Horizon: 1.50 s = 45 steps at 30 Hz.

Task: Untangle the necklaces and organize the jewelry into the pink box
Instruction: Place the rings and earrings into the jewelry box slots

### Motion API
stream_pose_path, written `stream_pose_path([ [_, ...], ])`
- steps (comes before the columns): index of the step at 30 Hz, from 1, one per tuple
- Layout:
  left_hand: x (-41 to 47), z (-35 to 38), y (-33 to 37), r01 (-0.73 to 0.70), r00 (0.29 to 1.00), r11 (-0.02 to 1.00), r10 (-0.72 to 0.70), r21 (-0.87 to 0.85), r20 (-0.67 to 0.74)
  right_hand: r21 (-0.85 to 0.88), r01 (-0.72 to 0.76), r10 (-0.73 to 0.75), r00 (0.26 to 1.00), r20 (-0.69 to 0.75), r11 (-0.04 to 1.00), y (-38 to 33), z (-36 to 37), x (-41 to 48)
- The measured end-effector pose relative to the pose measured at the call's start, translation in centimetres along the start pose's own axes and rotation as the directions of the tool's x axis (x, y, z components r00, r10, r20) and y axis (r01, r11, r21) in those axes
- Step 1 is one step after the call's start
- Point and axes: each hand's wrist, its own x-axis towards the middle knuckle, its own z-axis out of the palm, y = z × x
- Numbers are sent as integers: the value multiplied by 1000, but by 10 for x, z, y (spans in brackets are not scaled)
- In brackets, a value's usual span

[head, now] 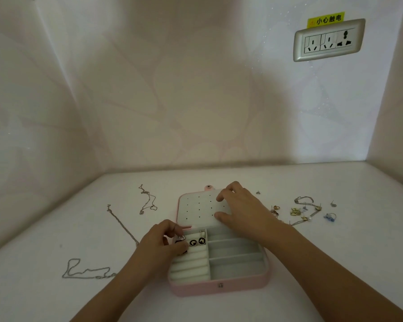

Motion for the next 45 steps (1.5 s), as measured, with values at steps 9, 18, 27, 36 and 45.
stream_pose_path([
  [9,2,-11,4,176,976,958,-139,-228,168,-23,6,-6,1000,18,1000,1,1,1],
  [18,41,-31,26,-129,977,991,132,-32,167,87,-24,20,999,44,996,16,-16,4],
  [27,76,-1,58,-382,854,924,342,28,391,240,-302,341,930,-138,922,73,-66,1],
  [36,107,53,106,-561,708,825,438,65,555,-17,-460,460,885,75,888,107,-90,-2],
  [45,124,101,118,-646,645,748,429,152,633,56,-387,365,901,235,920,114,-84,-18],
])
